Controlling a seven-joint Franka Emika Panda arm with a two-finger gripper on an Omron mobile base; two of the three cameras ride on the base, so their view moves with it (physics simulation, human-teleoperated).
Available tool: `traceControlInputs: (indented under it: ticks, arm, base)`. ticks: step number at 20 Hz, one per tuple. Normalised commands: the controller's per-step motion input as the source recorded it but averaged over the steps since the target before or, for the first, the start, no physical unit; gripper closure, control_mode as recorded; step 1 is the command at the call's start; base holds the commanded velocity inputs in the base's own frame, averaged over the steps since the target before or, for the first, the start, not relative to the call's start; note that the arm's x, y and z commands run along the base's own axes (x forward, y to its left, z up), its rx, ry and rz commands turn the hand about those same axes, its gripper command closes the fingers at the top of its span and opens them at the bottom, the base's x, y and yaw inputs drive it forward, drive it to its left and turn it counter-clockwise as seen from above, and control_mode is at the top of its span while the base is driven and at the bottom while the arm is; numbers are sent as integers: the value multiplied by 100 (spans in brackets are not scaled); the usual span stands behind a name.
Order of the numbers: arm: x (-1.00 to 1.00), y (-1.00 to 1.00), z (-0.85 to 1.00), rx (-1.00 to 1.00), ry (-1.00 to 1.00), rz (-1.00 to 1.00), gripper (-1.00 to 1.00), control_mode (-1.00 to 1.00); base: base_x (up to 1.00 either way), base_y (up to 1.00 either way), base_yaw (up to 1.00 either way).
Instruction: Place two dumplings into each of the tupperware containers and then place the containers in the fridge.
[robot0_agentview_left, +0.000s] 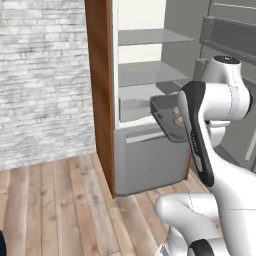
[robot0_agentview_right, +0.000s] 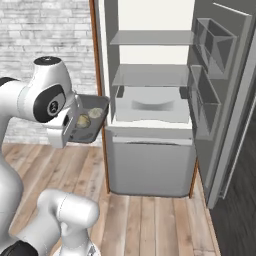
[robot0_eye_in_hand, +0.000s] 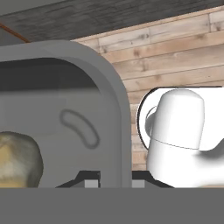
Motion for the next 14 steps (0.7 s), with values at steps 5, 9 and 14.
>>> traceControlInputs:
  ticks: [5,9,14]
  arm:
    - [0,0,0,0,0,0,100,100]
    - [0,0,0,0,0,0,100,100]
    - [0,0,0,0,0,0,100,100]
  base:
    - [82,-43,0]
    - [68,-56,0]
    - [81,-27,0]
